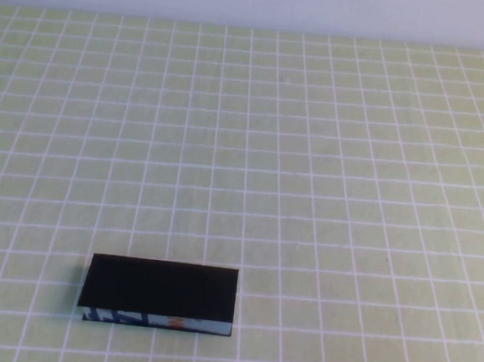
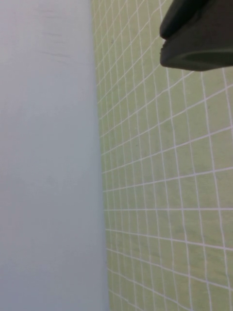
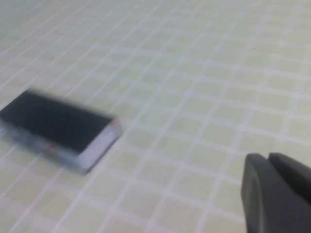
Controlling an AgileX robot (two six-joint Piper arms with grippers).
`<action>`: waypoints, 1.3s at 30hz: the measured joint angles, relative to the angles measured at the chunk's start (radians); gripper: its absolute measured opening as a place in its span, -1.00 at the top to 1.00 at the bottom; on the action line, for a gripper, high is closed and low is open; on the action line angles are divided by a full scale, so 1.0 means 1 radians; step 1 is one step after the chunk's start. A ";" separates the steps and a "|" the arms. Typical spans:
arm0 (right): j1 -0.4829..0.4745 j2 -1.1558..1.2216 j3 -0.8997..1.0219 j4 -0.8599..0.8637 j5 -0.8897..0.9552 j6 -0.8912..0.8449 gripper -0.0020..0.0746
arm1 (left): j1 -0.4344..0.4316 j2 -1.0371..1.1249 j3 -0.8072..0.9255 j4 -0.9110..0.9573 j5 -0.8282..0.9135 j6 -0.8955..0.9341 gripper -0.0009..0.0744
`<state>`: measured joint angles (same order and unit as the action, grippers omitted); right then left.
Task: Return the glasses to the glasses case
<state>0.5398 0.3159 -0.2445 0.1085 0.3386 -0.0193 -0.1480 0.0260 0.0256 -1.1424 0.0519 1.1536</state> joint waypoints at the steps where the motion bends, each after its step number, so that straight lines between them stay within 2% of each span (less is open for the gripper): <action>1: -0.056 -0.009 0.016 -0.002 -0.027 0.000 0.98 | 0.000 0.000 0.000 0.000 0.000 0.000 0.98; 7: -0.343 -0.118 0.147 -0.002 -0.139 0.000 0.98 | 0.000 0.000 0.000 0.000 0.000 0.000 0.98; 9: -0.405 -0.171 0.185 -0.002 -0.145 0.000 0.98 | 0.000 0.000 0.000 0.000 0.000 0.000 0.98; 12: -0.450 -0.268 0.235 -0.002 -0.147 0.000 0.98 | 0.000 0.000 0.000 0.000 0.000 0.000 0.98; 17: -0.469 -0.323 0.271 -0.004 -0.129 0.000 0.98 | 0.000 0.000 0.001 0.000 0.000 0.000 0.98; 23: -0.469 -0.323 0.271 -0.010 0.010 0.000 0.98 | 0.000 0.000 0.001 0.000 0.002 0.000 0.98; 39: -0.469 -0.324 0.271 -0.006 0.018 0.000 0.98 | 0.000 0.000 0.001 0.000 0.002 0.000 0.98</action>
<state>0.0710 -0.0080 0.0263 0.1022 0.3563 -0.0193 -0.1480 0.0260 0.0262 -1.1424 0.0537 1.1536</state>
